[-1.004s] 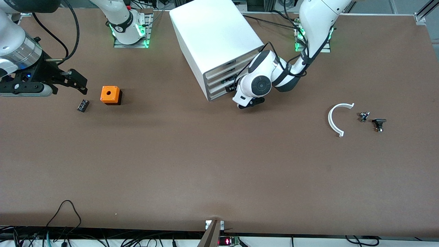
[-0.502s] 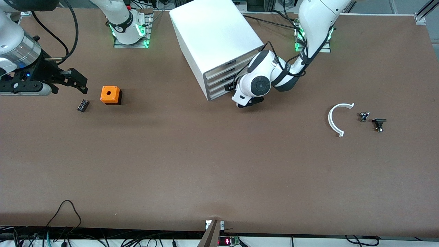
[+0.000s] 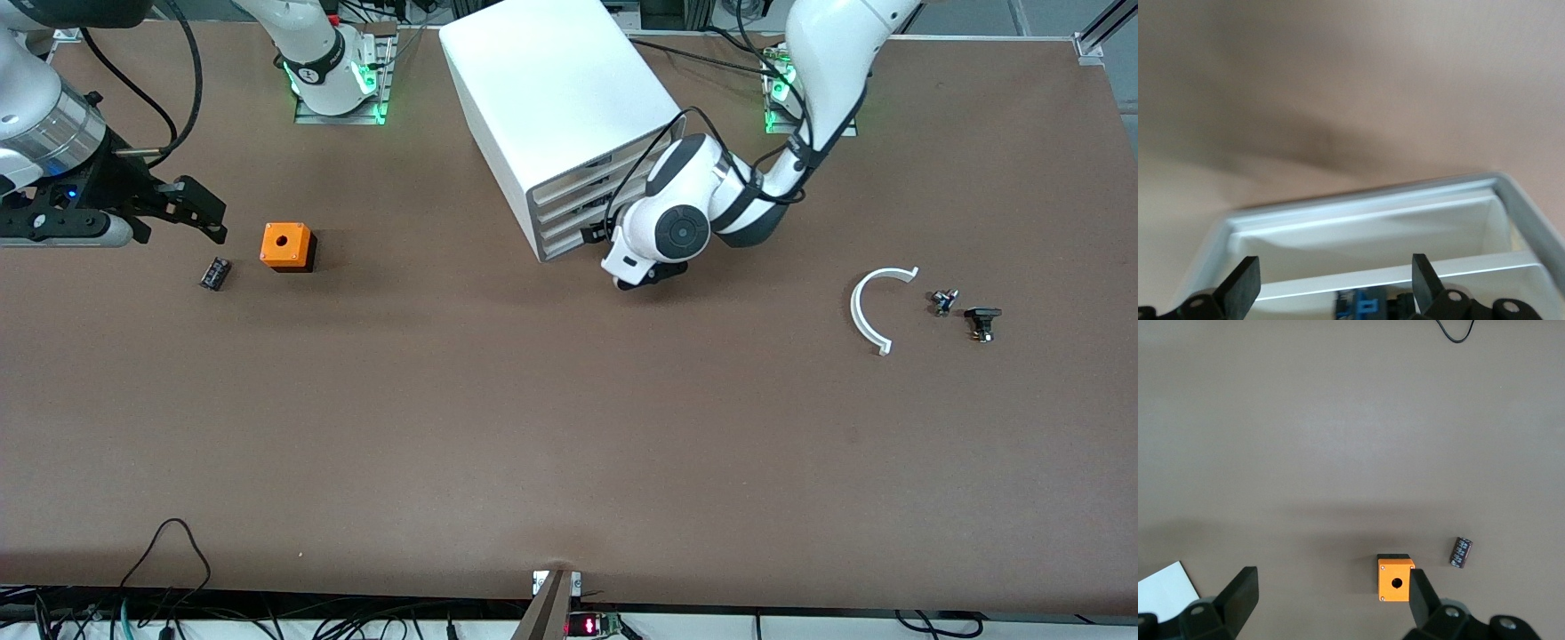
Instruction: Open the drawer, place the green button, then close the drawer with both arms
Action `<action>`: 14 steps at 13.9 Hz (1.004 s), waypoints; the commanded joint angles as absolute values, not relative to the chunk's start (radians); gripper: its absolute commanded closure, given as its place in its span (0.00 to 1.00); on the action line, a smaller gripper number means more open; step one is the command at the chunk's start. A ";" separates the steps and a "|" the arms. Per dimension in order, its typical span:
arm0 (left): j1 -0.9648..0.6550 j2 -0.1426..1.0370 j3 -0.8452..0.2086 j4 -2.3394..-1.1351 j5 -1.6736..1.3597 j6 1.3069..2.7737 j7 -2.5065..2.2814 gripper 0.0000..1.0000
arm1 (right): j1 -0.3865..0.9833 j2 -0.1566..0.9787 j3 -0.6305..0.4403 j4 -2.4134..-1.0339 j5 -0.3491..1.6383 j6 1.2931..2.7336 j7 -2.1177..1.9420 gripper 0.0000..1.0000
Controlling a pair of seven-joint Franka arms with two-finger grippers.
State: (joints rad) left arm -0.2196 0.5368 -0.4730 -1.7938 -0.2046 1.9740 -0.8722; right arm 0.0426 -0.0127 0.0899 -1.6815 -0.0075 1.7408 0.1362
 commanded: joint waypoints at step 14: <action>0.170 0.329 -0.444 -1.451 0.058 1.600 -0.165 0.00 | 0.035 -0.023 0.091 -1.663 0.009 1.730 0.130 0.00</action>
